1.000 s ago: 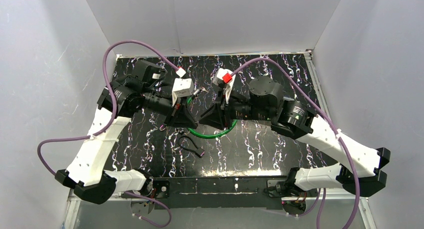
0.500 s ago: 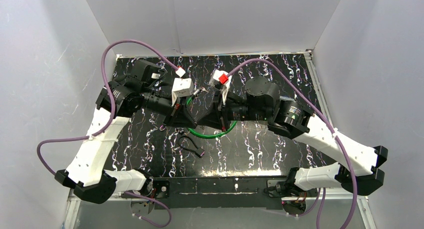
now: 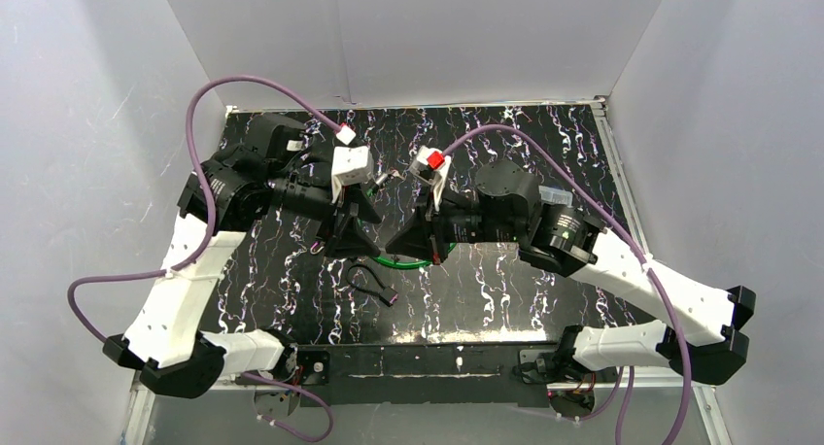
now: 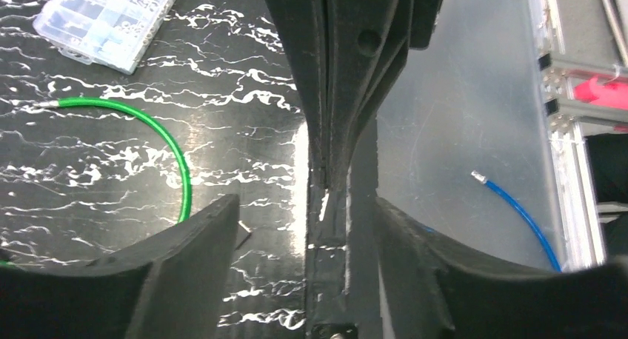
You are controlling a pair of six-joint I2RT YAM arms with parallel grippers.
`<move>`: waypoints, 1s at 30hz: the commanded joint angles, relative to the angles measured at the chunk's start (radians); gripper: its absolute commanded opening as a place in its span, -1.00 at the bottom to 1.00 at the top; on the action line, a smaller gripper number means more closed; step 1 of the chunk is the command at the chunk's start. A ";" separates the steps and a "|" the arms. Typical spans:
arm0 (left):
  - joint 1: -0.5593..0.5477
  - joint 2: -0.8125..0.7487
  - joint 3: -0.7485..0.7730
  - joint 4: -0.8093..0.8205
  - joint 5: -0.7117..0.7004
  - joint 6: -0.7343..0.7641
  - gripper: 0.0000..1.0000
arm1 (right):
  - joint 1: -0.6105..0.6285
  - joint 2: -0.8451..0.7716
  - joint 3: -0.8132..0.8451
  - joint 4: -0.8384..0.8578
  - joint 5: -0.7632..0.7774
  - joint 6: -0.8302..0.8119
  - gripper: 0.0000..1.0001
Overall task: Unlock with the key
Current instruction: Pick up the key from the center of the board, then pick up the lock from the center of the board.
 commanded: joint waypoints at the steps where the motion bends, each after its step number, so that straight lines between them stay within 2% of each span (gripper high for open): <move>1: -0.002 -0.025 0.009 -0.012 -0.010 -0.007 0.44 | -0.009 -0.049 -0.029 0.112 -0.023 0.058 -0.97; 4: -0.002 -0.053 -0.011 -0.007 -0.015 0.010 0.64 | -0.018 -0.070 -0.037 0.109 -0.021 0.059 -0.97; 6: -0.002 -0.078 -0.031 0.006 -0.026 0.023 0.94 | -0.024 -0.084 -0.044 0.101 -0.019 0.055 -0.97; 7: -0.002 -0.092 -0.044 0.017 -0.039 0.025 0.96 | -0.027 -0.091 -0.047 0.094 -0.019 0.055 -0.97; 9: -0.002 -0.123 -0.084 0.039 -0.077 0.038 0.97 | -0.031 -0.107 -0.059 0.081 -0.010 0.056 -0.97; 12: -0.002 -0.189 -0.214 0.062 -0.163 0.138 0.96 | -0.045 -0.143 -0.107 0.061 0.008 0.069 -0.97; 17: -0.002 -0.321 -0.553 0.057 -0.253 0.510 0.96 | -0.078 -0.231 -0.244 0.057 0.060 0.112 -0.97; 21: -0.004 -0.402 -0.798 0.152 -0.308 0.729 0.97 | -0.106 -0.302 -0.339 0.032 0.104 0.157 -0.97; 24: -0.013 -0.396 -0.893 0.235 -0.291 0.811 0.96 | -0.115 -0.359 -0.405 0.020 0.146 0.189 -0.97; 27: -0.035 -0.332 -0.937 0.298 -0.274 0.890 0.80 | -0.122 -0.422 -0.462 0.019 0.184 0.219 -0.97; 30: -0.046 -0.246 -0.967 0.364 -0.253 0.994 0.85 | -0.125 -0.474 -0.485 -0.001 0.224 0.231 -0.97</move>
